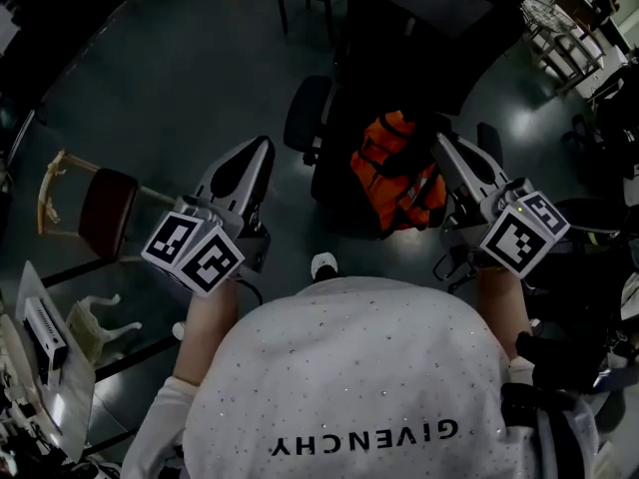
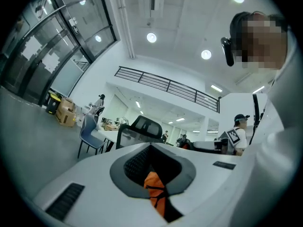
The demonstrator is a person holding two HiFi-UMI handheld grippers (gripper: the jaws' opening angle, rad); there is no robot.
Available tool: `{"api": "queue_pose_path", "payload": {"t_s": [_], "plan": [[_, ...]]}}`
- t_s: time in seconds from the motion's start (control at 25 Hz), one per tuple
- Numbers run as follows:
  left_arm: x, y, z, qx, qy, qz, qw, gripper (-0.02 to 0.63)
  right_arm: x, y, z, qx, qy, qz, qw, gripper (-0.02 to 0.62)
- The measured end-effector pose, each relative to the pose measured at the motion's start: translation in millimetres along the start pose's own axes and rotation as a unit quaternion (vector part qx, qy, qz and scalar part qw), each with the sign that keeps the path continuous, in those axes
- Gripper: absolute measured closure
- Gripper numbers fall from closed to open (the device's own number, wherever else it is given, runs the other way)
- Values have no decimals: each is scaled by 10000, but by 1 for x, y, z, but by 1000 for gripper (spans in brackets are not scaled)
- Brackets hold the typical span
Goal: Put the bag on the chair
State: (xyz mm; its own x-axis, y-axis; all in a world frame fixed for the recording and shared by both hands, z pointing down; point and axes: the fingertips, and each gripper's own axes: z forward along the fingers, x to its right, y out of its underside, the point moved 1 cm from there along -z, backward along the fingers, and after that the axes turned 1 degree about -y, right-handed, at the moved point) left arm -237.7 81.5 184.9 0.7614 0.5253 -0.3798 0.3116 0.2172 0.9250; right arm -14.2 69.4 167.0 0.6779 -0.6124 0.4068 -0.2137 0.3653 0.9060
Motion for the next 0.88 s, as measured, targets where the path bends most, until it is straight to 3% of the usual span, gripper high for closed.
{"api": "queue_pose_path", "payload": {"t_s": [0.12, 0.28, 0.48, 0.88], "plan": [[0, -15, 9, 194, 188, 31, 9996, 598, -3, -9, 11, 193, -39, -189, 9996, 572], [-2, -24, 19, 152, 117, 148, 9997, 598, -1, -25, 21, 373, -105, -276, 9989, 572], [-15, -11, 30, -111, 67, -255, 9996, 598, 12, -28, 37, 346, -83, -101, 9993, 572], [-16, -15, 50, -32, 719, -196, 9972, 598, 25, -23, 60, 243, 45, -18, 9997, 572]]}}
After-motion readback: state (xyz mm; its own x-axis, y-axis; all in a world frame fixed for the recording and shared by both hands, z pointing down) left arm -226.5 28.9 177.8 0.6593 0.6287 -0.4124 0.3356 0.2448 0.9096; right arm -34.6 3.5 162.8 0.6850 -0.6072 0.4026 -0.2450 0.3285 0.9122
